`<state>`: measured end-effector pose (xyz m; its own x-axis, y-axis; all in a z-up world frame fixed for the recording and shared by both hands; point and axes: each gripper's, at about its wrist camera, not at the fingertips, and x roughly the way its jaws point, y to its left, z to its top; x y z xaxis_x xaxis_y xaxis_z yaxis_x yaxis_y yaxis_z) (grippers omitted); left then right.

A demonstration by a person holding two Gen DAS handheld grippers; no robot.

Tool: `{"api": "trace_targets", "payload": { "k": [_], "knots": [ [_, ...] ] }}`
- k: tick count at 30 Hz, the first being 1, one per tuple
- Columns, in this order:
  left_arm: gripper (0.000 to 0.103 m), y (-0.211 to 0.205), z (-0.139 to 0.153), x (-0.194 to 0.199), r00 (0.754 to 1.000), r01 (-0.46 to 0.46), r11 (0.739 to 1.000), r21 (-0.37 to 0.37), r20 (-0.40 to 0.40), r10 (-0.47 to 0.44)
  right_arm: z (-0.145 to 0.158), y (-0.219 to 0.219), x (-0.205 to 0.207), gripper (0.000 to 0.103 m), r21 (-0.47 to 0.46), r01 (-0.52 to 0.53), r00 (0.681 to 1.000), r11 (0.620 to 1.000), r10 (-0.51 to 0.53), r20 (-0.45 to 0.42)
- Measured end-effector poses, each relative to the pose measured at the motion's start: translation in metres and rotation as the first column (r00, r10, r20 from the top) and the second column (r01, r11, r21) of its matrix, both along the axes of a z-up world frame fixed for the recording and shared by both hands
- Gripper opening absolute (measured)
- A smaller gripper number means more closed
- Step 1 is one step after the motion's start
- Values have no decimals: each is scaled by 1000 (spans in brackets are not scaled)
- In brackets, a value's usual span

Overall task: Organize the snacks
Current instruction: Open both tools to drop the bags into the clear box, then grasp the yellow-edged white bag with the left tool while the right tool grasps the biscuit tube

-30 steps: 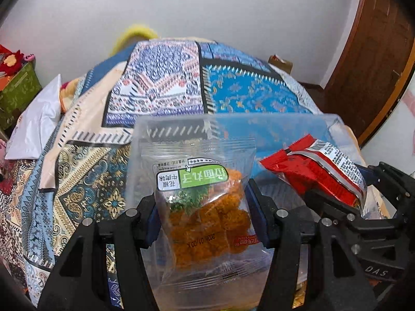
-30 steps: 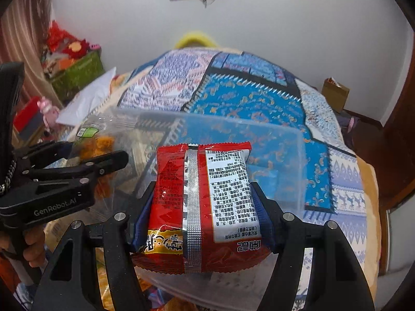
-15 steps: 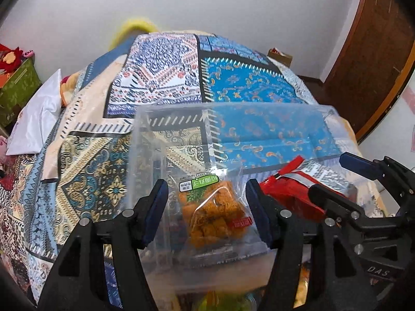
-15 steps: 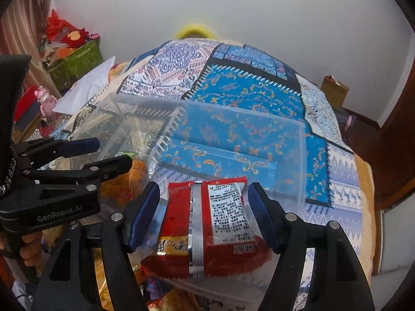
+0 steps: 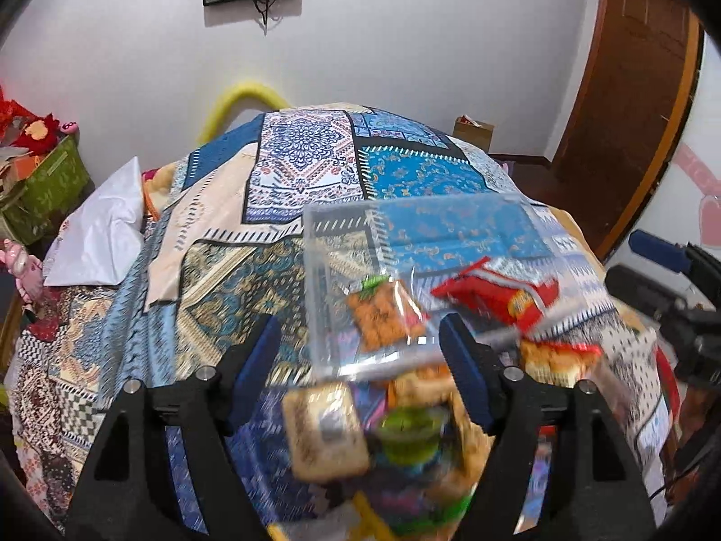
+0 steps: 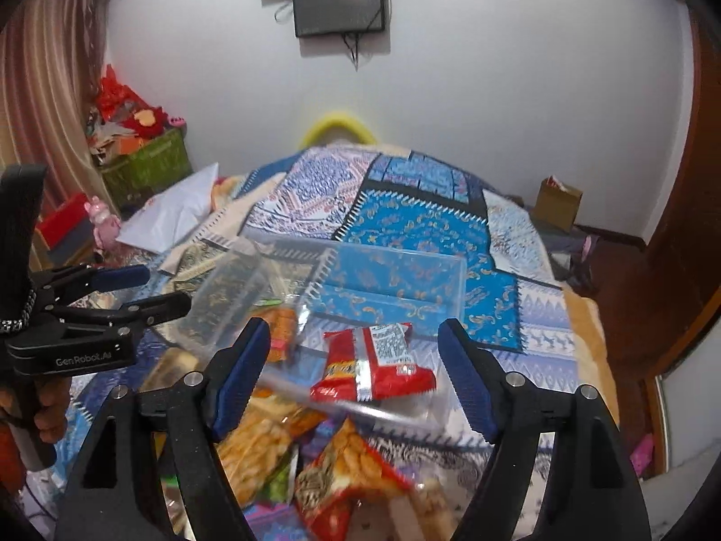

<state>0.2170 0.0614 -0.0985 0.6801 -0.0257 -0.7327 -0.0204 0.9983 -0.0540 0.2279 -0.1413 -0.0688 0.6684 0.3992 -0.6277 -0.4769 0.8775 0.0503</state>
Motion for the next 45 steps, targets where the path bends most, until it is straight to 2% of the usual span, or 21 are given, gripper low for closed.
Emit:
{"api": "trace_targets", "payload": {
  "k": [4, 9, 19, 26, 33, 37, 40, 42, 45],
  "knots": [
    [77, 4, -1, -31, 1000, 3, 1000, 9, -5, -3, 2, -5, -24, 75, 17, -4, 1000, 1000, 4, 7],
    [78, 10, -14, -64, 999, -1, 1000, 7, -39, 1, -7, -5, -47, 75, 5, -11, 1000, 1000, 11, -3],
    [78, 21, -65, -101, 987, -34, 999, -24, -160, 30, -59, 9, -72, 75, -19, -56, 990, 998, 53, -129],
    [78, 20, -104, -107, 969, -62, 996, -57, -243, 46, -95, 19, -84, 75, -47, -87, 972, 995, 74, -224],
    [81, 20, -114, -101, 966, -82, 990, -111, -252, 51, -114, 32, -88, 75, -62, -138, 954, 988, 116, -278],
    [87, 23, -119, -98, 967, -103, 987, -126, -244, 70, -118, 31, -82, 75, -32, -141, 942, 990, 124, -312],
    [89, 32, -129, -95, 960, -126, 974, -188, -270, 72, -123, 30, -78, 67, 9, -158, 924, 987, 151, -352],
    [89, 33, -130, -95, 963, -121, 975, -186, -260, 70, -124, 32, -79, 64, 3, -177, 922, 984, 167, -350],
    [89, 31, -130, -97, 966, -115, 979, -169, -251, 71, -123, 35, -82, 52, 12, -204, 913, 979, 195, -359]
  ]
}}
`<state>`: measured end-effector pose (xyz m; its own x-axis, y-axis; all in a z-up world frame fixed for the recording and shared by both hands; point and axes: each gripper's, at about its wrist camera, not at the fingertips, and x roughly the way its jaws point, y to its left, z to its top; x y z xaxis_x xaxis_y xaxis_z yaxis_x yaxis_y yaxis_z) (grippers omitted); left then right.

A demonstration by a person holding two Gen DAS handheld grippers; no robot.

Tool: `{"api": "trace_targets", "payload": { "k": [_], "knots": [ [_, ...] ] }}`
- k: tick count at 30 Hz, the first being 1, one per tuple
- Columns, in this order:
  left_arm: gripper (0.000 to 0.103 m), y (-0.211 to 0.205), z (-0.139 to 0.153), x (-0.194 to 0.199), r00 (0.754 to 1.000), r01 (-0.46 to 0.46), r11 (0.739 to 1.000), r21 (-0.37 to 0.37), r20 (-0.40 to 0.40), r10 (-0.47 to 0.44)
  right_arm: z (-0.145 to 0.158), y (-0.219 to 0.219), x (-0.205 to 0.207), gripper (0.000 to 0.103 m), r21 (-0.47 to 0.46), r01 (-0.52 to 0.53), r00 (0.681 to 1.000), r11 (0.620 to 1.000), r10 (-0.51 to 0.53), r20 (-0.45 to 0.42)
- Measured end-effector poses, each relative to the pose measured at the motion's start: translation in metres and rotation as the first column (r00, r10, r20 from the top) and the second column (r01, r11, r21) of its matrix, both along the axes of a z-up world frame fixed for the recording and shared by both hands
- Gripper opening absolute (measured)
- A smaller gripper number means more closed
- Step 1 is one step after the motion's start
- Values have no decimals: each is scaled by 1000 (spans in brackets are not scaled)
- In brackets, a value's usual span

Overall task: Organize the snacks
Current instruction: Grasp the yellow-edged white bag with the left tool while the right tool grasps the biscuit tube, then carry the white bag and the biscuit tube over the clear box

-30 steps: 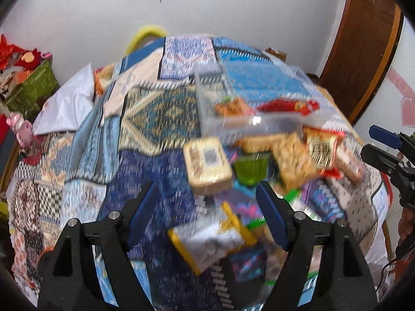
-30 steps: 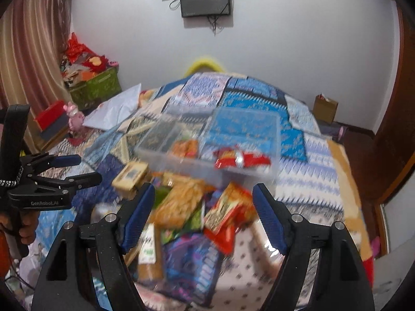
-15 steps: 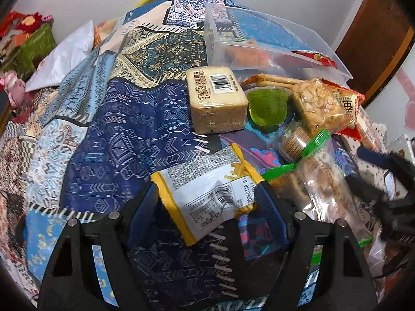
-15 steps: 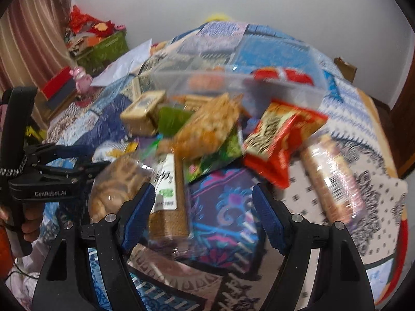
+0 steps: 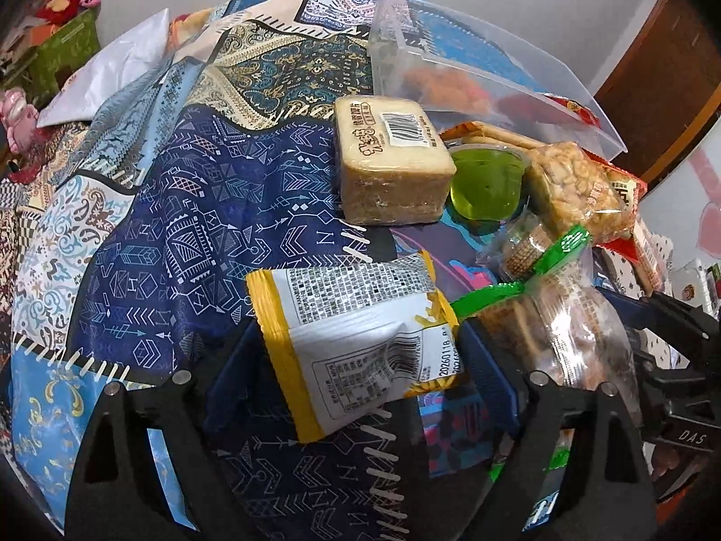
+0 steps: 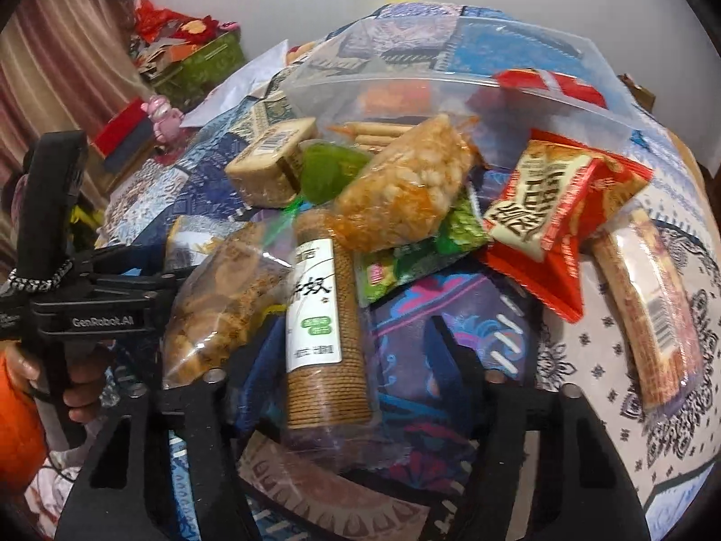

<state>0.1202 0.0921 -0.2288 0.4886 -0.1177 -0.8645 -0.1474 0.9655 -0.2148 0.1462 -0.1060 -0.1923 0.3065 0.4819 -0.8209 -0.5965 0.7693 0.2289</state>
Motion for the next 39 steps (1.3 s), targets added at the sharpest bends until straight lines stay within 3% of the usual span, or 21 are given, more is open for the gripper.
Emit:
{"api": "trace_targets", "payload": {
  "k": [4, 16, 19, 21, 26, 39],
  "knots": [
    [75, -2, 1, -2, 1000, 22, 1000, -12, 15, -22, 0, 5, -5, 33, 18, -32, 999, 999, 32, -15],
    [50, -8, 25, -20, 997, 36, 999, 22, 69, -37, 11, 5, -21, 31, -6, -16, 998, 1000, 17, 53],
    [41, -7, 36, -25, 995, 36, 999, 13, 93, -37, 18, -1, -24, 31, 8, -7, 998, 1000, 7, 61],
    [29, -7, 44, -28, 993, 39, 999, 14, 107, -40, 23, -3, -25, 31, 11, -2, 997, 1000, 1, 77],
    [24, -9, 58, -34, 989, 34, 999, 24, 141, -37, 39, -12, -29, 31, 45, 15, 993, 999, -20, 116],
    [23, -8, 109, -32, 961, 26, 999, 39, 273, -36, 81, -25, -17, 31, 132, 82, 970, 988, -109, 218]
  ]
}}
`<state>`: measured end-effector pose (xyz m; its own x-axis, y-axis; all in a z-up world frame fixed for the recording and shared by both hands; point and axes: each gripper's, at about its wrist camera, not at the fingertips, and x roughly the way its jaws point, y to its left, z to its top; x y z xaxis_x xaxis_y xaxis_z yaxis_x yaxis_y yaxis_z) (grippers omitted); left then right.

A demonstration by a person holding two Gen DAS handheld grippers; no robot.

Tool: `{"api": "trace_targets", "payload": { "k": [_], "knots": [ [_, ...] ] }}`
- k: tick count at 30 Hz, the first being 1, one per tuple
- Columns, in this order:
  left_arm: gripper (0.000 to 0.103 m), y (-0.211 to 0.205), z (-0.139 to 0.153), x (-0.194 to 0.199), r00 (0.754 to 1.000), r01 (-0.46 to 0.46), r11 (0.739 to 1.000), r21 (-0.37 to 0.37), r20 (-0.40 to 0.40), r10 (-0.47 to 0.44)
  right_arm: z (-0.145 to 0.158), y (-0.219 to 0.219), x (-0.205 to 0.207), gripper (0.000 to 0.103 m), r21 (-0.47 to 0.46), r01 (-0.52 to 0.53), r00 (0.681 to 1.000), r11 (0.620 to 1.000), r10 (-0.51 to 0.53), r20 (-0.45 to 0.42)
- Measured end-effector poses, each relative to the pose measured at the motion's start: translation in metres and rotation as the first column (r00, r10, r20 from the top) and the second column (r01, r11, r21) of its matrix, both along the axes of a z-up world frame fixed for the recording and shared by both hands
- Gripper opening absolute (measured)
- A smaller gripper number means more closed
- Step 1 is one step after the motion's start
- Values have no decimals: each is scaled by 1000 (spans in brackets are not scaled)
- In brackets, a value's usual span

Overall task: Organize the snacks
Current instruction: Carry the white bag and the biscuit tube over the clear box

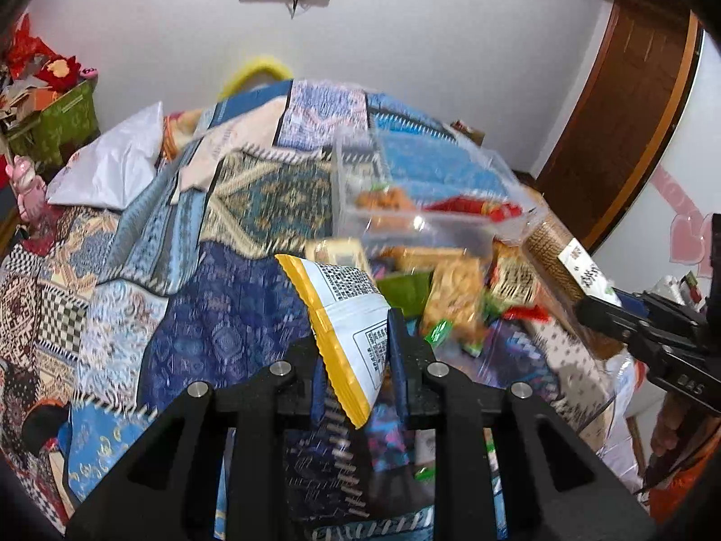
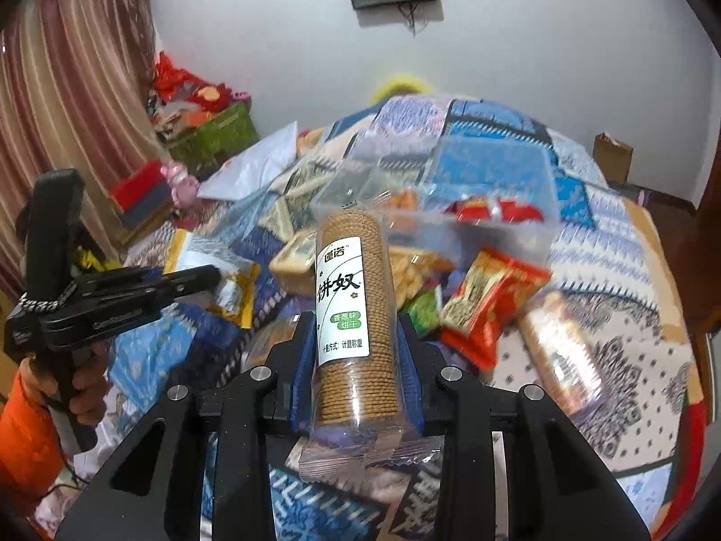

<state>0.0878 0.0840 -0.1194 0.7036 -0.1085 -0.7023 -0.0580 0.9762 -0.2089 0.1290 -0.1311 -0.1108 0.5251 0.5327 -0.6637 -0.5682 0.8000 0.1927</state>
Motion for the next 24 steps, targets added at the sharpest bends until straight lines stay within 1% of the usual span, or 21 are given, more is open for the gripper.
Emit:
{"api": "trace_targets", "payload": {
  "k": [6, 14, 18, 24],
  "knots": [
    [23, -2, 22, 24, 999, 11, 1000, -5, 52, -10, 14, -7, 25, 31, 22, 57, 998, 998, -57, 34],
    [23, -8, 36, 72, 995, 21, 1000, 14, 99, -22, 25, -9, 61, 31, 47, 102, 992, 994, -105, 63],
    [23, -11, 36, 98, 993, 20, 1000, 20, 116, -22, 26, -4, 82, 31, 50, 117, 991, 992, -120, 67],
    [23, -18, 20, 140, 996, 32, 999, 12, 85, -33, 19, 10, 114, 31, 24, 115, 991, 993, -116, 62]
  ]
}}
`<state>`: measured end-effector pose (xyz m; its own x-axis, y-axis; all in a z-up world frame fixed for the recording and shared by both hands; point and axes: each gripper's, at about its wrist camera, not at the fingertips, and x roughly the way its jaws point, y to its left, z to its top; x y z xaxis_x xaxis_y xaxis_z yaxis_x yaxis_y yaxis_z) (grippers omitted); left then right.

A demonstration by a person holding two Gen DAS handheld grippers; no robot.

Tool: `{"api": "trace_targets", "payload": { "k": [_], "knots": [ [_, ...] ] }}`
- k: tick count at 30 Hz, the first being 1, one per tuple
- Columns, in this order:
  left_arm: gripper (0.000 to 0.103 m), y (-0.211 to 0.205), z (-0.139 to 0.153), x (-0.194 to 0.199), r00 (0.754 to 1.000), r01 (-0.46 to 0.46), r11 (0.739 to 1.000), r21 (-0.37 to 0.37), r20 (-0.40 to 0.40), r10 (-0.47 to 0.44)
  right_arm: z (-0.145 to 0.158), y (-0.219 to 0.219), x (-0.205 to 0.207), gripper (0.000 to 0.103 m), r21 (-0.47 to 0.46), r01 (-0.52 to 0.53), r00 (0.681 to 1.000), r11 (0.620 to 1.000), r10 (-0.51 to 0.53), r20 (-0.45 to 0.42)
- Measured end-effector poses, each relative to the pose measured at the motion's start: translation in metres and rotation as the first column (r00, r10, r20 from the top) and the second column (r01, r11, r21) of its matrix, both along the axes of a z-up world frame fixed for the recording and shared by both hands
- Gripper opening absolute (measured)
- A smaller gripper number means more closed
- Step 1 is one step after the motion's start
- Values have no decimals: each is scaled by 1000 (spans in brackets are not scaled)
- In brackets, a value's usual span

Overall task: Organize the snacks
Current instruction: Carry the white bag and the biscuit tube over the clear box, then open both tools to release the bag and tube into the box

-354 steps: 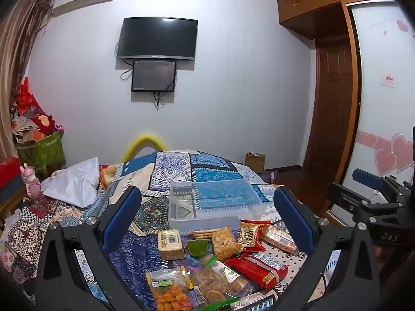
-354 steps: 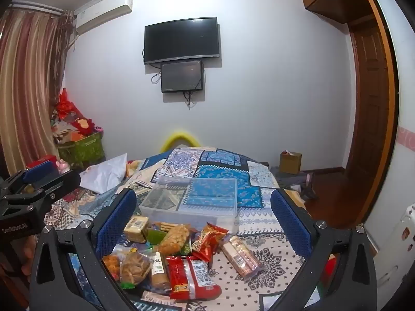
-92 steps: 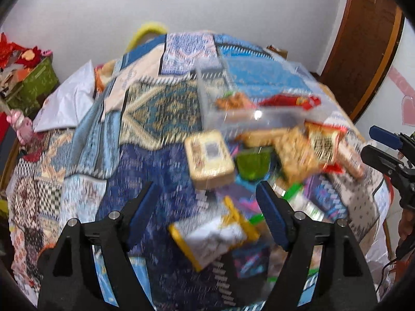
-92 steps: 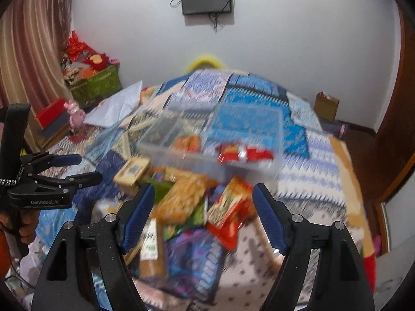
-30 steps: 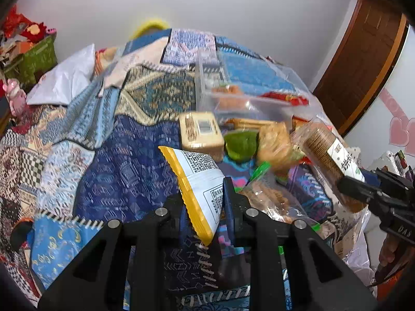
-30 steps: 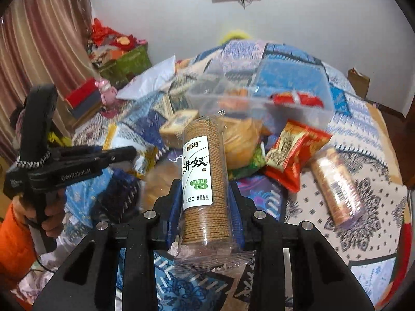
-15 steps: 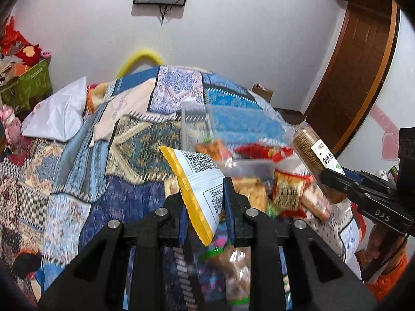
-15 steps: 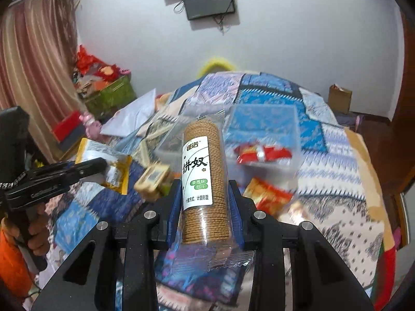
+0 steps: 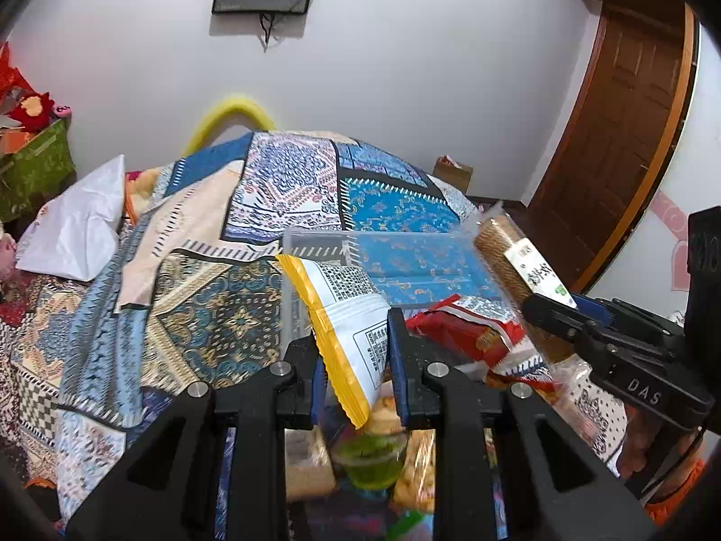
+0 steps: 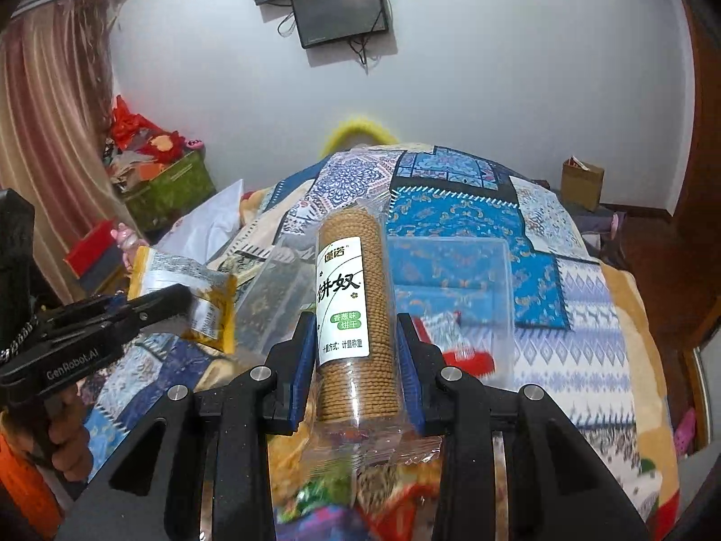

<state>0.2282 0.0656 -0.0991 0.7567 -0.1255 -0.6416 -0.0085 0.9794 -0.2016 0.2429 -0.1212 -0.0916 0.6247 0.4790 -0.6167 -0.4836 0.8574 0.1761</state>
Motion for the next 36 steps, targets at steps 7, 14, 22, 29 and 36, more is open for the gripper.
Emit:
{"api": "trace_targets", "payload": {
  "k": [7, 14, 22, 29, 36],
  "knots": [
    [23, -7, -28, 38, 999, 13, 1000, 13, -50, -12, -20, 20, 30, 31, -48, -28, 998, 998, 26, -49],
    [23, -6, -49, 59, 995, 18, 1000, 8, -98, -17, -40, 33, 51, 31, -108, -42, 994, 993, 31, -100],
    [24, -4, -64, 68, 990, 8, 1000, -19, -141, -11, -54, 47, 58, 32, -159, -71, 988, 985, 48, -145],
    [48, -1, -60, 61, 987, -12, 1000, -18, -163, 9, -52, 46, 54, 35, -174, -72, 989, 982, 48, -139],
    [56, 3, -34, 40, 992, -31, 999, -7, -118, 30, -25, 31, 32, 47, -152, -54, 997, 987, 44, -70]
  ]
}}
